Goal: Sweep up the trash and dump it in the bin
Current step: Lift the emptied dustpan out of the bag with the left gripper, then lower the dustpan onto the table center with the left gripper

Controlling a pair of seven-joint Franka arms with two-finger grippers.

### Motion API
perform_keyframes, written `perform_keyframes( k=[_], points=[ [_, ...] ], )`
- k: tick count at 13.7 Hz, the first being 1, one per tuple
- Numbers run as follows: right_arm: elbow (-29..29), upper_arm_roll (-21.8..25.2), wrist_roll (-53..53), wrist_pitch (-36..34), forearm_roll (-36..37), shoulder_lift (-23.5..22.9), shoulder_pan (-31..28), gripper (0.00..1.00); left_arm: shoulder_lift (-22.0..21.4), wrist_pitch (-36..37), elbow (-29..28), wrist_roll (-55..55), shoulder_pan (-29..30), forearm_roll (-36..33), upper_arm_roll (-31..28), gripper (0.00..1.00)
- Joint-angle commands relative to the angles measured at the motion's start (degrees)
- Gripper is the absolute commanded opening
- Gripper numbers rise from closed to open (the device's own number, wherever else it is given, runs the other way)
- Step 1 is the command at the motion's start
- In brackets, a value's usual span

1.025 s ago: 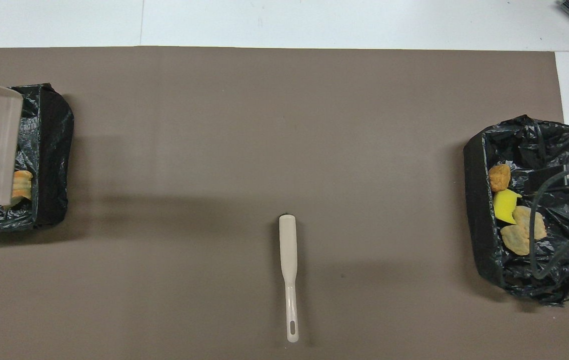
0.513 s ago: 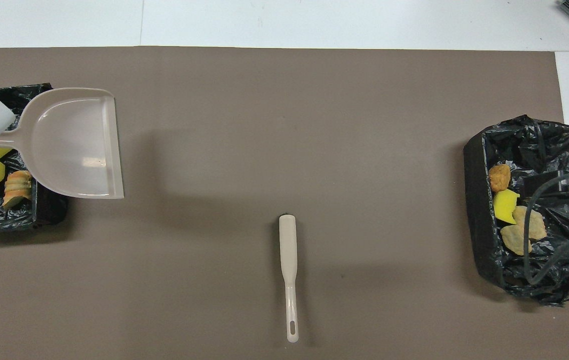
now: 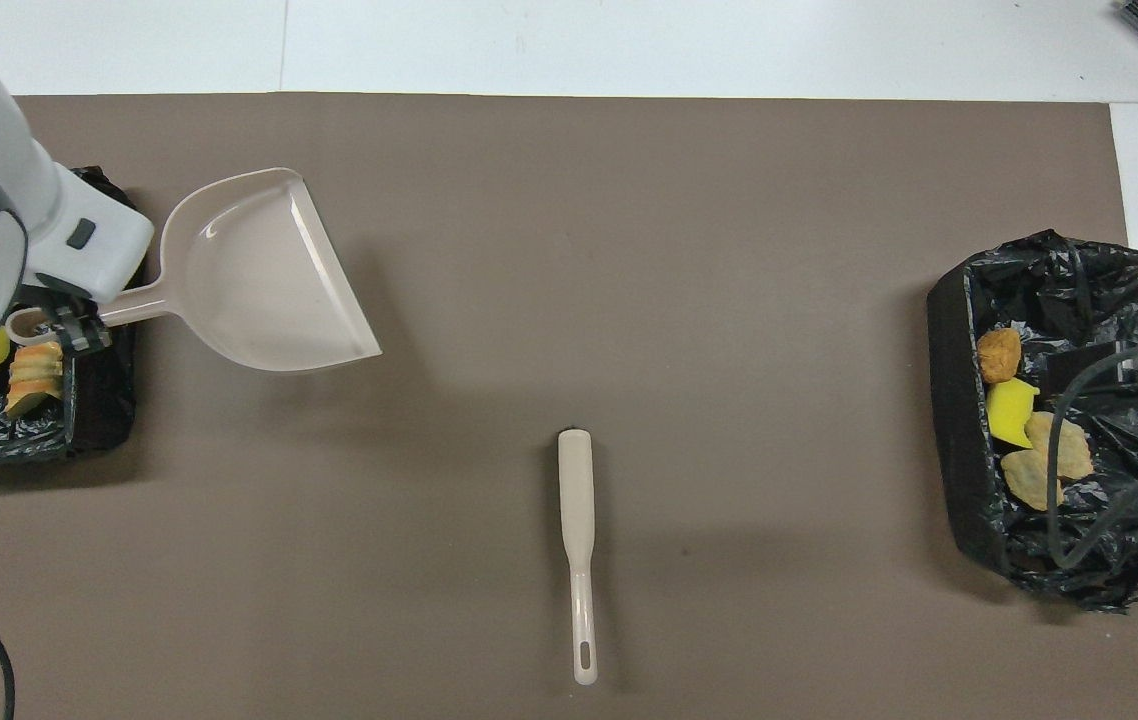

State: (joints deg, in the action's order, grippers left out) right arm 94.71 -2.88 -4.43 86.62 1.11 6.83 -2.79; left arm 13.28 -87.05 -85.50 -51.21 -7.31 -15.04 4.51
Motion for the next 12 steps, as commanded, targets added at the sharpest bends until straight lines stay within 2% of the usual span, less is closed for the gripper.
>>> perform_keyframes(
  k=[1, 5, 8, 9, 12],
  points=[
    [1.4, -0.5, -0.1, 0.8, -0.8, 1.1, -0.9, 1.0, -2.6, -4.1, -6.3, 11.2, -3.9, 4.0, -0.8, 0.0],
    [1.4, -0.3, -0.2, 0.2, 0.3, 1.2, -0.9, 1.0, -1.9, -13.2, -10.3, 30.3, -9.3, 11.5, -0.8, 0.0],
    [1.4, 1.2, -0.2, 0.0, 0.0, 1.1, -2.4, 1.0, 0.3, -19.3, -10.7, 47.7, -15.7, 12.7, -0.8, 0.0],
    [1.4, 1.6, -0.2, 0.0, 0.0, 1.0, -1.7, 1.0, 1.1, -21.1, -10.7, 53.5, -17.5, 12.8, -0.8, 0.0],
    [1.5, 2.0, -0.6, 0.0, 0.7, 1.0, 2.7, 1.0, 4.4, -28.4, -10.5, 65.6, -21.1, 18.8, -0.8, 0.0]
  ],
)
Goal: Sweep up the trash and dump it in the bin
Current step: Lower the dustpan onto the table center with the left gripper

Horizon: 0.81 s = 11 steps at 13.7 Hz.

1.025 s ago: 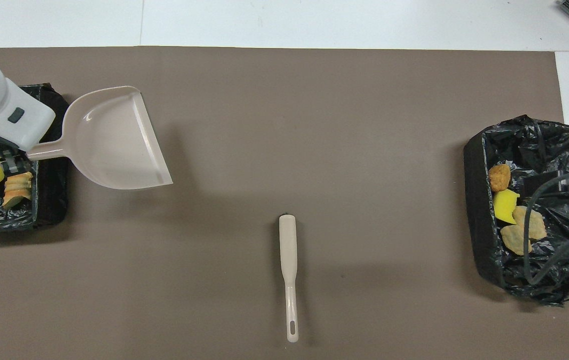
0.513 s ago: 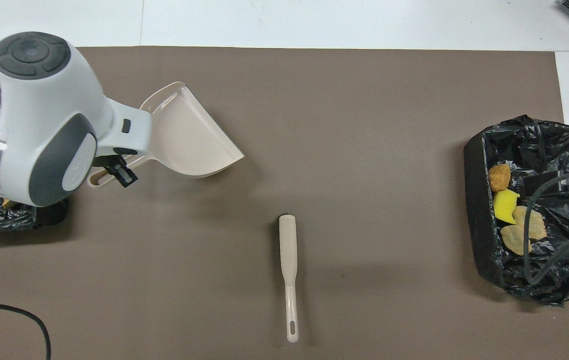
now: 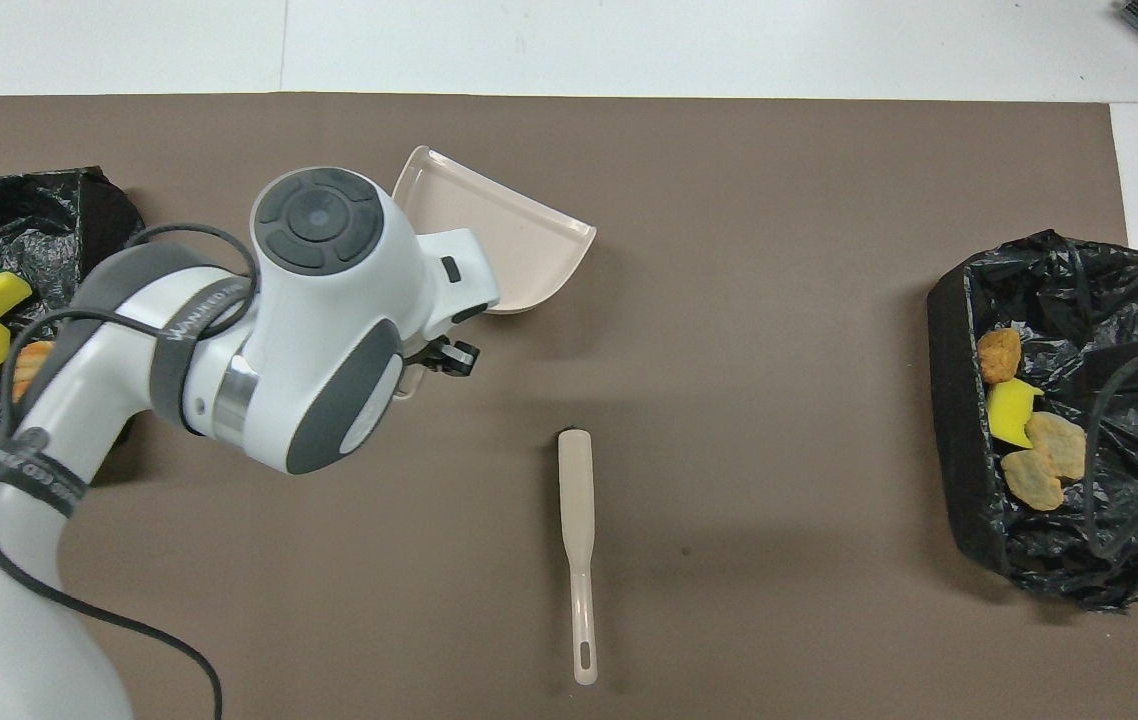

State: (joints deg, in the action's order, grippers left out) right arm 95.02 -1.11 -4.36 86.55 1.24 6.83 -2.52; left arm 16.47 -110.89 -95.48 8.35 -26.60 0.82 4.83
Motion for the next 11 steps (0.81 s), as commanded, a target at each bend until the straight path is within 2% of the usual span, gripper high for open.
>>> perform_keyframes(
  k=[1, 2, 3, 5, 9, 10, 11],
  points=[
    [1.2, 0.5, -0.6, 0.0, 0.8, 0.9, 2.6, 1.0, 2.3, -7.0, -0.2, 9.7, -2.0, 5.0, -1.0, 0.0],
    [1.2, 1.3, -0.6, 0.0, 0.8, 0.9, 2.6, 1.0, 3.1, -9.3, -0.2, 11.7, -2.1, 9.7, -1.1, 0.0],
    [1.2, 2.0, -0.6, 0.0, 0.8, 0.9, 3.0, 1.0, 4.3, -10.1, -0.1, 11.9, -3.2, 10.4, -1.1, 0.0],
    [1.2, 3.7, -0.7, 0.0, 0.8, 0.8, 5.2, 1.0, 5.7, -11.1, -0.3, 12.7, -4.9, 10.5, -1.1, 0.0],
    [1.1, 3.7, -0.4, 0.1, -0.3, 1.1, 4.5, 1.0, 7.7, -12.3, -0.1, 17.1, -7.4, 10.3, -1.4, 0.0],
    [1.1, 3.7, -0.3, 0.1, -0.3, 1.1, 4.5, 1.0, 7.2, -11.9, -0.1, 17.1, -6.9, 10.3, -1.3, 0.3],
    [1.1, 3.7, -0.3, 0.1, -0.3, 1.1, 4.5, 1.0, 6.0, -9.3, -0.1, 17.3, -6.6, 10.3, -1.5, 0.38]
  ],
)
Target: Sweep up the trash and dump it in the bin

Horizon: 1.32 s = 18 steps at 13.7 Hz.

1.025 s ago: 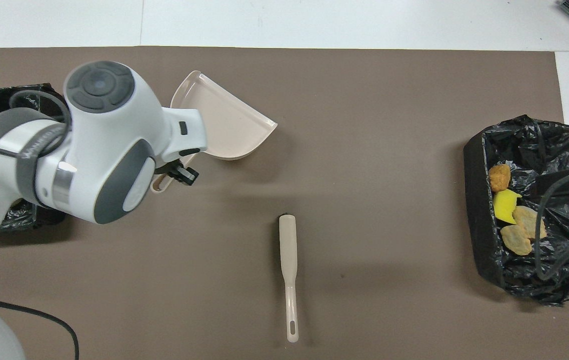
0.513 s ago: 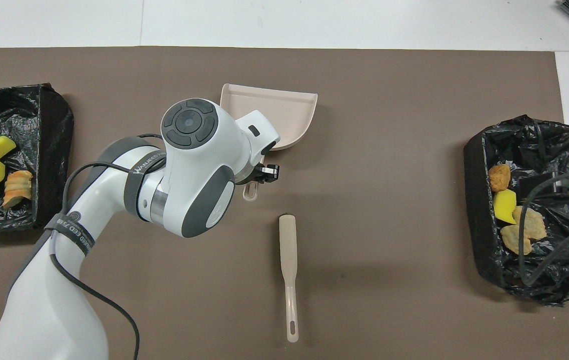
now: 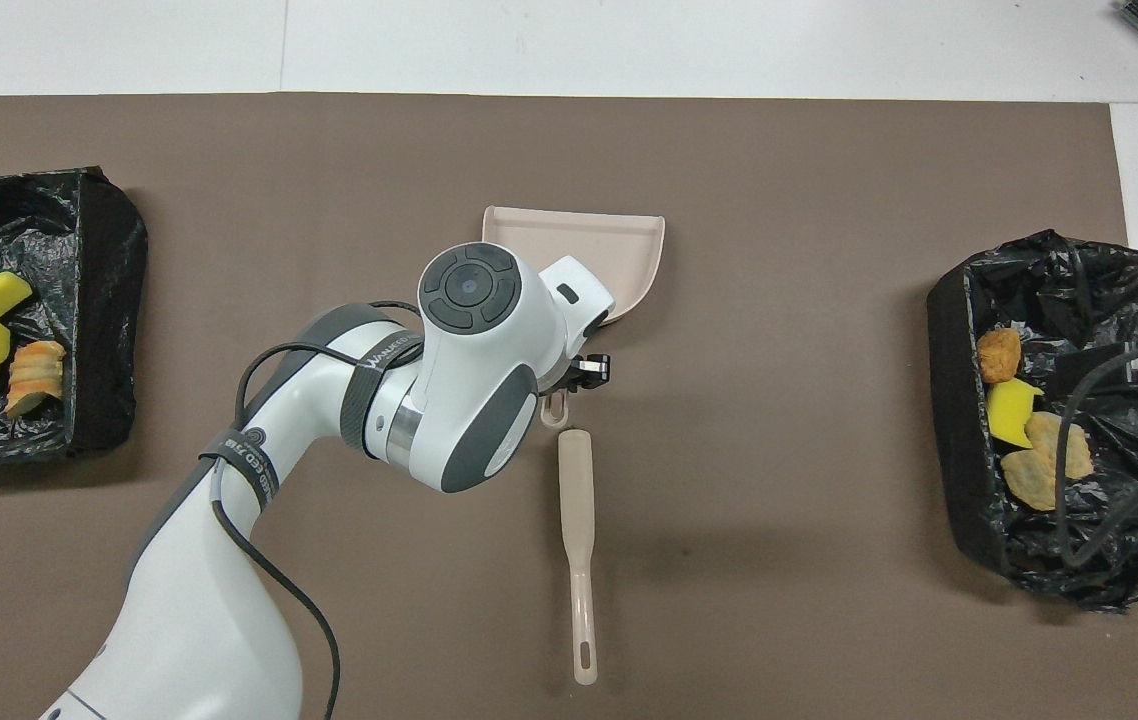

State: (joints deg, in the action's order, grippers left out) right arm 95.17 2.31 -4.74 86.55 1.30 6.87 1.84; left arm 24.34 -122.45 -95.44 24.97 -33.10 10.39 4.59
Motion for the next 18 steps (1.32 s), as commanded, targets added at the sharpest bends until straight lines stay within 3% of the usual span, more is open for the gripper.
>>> perform_keyframes(
  k=[1, 2, 3, 9, 13, 18],
  points=[
    [1.0, 0.2, 0.1, 0.1, -0.3, 1.0, 0.1, 1.0, -3.9, 5.3, -0.1, 2.7, 0.0, 0.8, -1.7, 0.46],
    [1.0, 0.2, 0.1, 0.1, -0.3, 1.0, 0.1, 1.0, -5.4, 7.0, -0.2, 5.3, 0.5, 0.8, -2.0, 0.76],
    [1.0, 0.2, 0.1, 0.1, -0.3, 1.0, 0.1, 1.0, -6.4, 8.7, -0.2, 7.1, 1.0, 0.8, -2.3, 1.0],
    [1.0, 0.2, 0.3, -0.2, -0.3, 1.1, 0.0, 1.0, -9.1, 15.2, 1.0, 3.2, 8.1, -3.3, -6.1, 1.0],
    [0.5, 0.0, 4.5, 0.5, 0.1, 1.0, 0.4, 1.0, -9.6, 18.6, 2.0, -13.8, 17.3, -4.9, -6.2, 1.0],
    [-1.6, 0.0, 6.1, 0.3, -0.2, 0.3, 0.3, 1.0, -13.2, 22.3, 1.8, -34.9, 29.5, -5.0, -6.2, 1.0]
  ],
)
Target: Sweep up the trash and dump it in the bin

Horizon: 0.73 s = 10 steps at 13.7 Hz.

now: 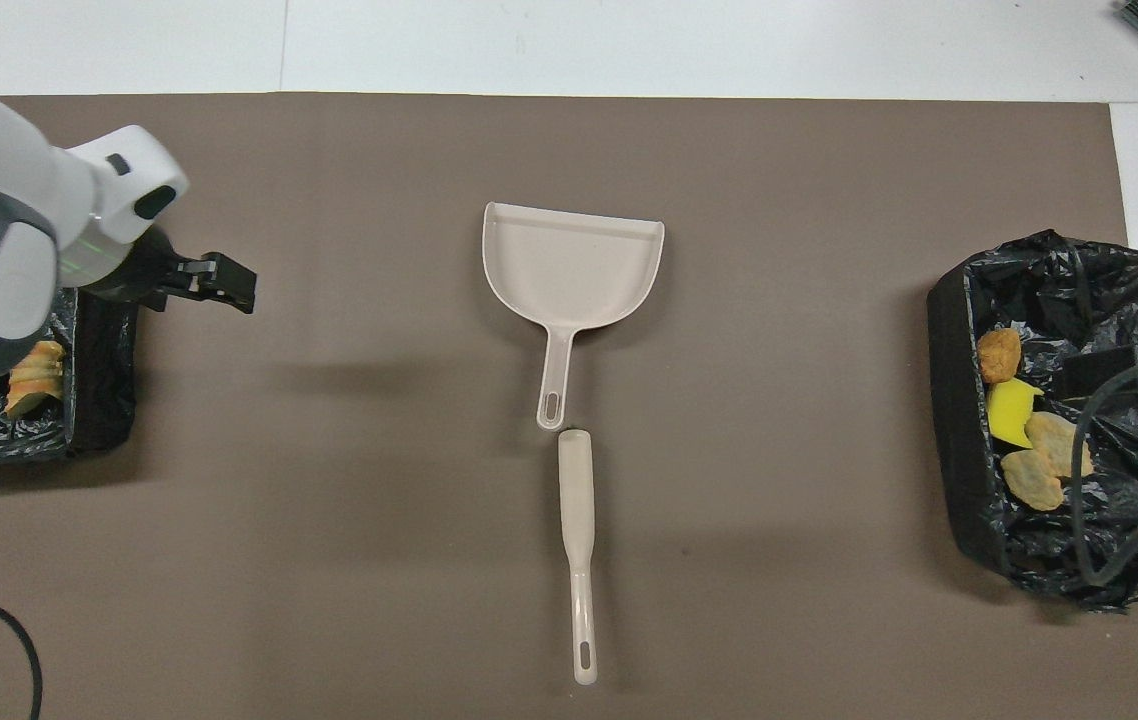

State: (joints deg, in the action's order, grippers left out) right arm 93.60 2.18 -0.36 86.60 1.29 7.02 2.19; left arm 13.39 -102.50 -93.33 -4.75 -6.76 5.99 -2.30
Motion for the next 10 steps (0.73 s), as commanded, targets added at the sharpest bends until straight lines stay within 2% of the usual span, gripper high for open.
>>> perform_keyframes(
  k=[1, 4, 6, 10],
  points=[
    [0.0, 0.1, 1.9, 0.4, -0.3, 0.1, -0.3, 1.0, -3.1, 3.6, -0.3, -5.8, 4.0, -0.6, 0.7, 1.0],
    [0.1, 0.2, 1.9, 0.7, -0.3, 0.1, -0.3, 1.0, -7.6, 6.8, -0.8, -5.9, 3.6, -1.8, 0.7, 1.0],
    [-0.6, 0.2, 2.3, -0.5, -0.3, -0.2, -0.6, 1.0, -10.4, 7.8, -0.8, -5.5, 1.9, -7.6, 1.1, 1.0],
    [-0.2, 0.6, 2.3, -0.8, -0.5, 0.2, -0.6, 1.0, -15.0, 11.0, -0.8, -5.6, 1.6, -8.3, 1.2, 1.0]
  ],
)
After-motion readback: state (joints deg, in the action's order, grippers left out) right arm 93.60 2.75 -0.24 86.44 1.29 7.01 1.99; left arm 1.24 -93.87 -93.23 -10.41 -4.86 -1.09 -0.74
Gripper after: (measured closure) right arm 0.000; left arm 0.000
